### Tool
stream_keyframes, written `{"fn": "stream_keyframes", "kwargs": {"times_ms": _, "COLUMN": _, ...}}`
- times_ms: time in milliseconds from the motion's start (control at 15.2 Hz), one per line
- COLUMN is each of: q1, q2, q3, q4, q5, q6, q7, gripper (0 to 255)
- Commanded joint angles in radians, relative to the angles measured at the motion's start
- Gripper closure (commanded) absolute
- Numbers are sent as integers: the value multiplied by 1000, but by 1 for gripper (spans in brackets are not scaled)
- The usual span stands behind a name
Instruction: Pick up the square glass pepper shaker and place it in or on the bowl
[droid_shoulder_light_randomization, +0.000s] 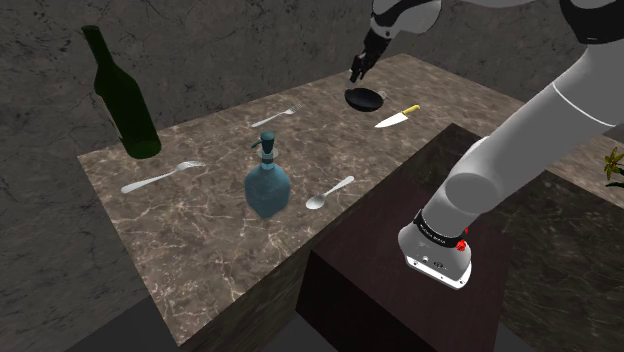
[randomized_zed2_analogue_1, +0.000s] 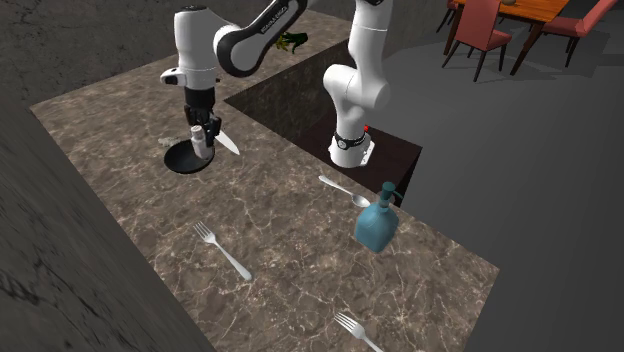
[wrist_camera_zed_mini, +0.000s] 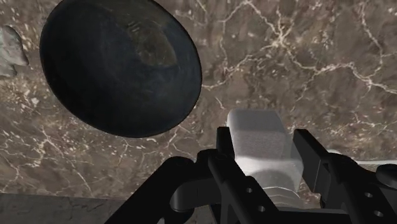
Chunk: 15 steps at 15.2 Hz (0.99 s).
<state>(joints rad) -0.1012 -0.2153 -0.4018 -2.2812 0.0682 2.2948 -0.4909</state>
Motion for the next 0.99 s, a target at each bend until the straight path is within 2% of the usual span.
{"fn": "stream_keyframes", "kwargs": {"times_ms": 0, "q1": -10, "q2": 33, "q3": -35, "q4": 37, "q5": 21, "q6": -11, "q7": -61, "gripper": 255}}
{"fn": "stream_keyframes", "kwargs": {"times_ms": 462, "q1": -65, "q2": 208, "q3": -156, "q4": 230, "q5": 150, "q6": -81, "q7": -300, "gripper": 255}}
{"fn": "stream_keyframes", "kwargs": {"times_ms": 924, "q1": -68, "q2": 249, "q3": -154, "q4": 176, "q5": 195, "q6": 2, "q7": -342, "gripper": 255}}
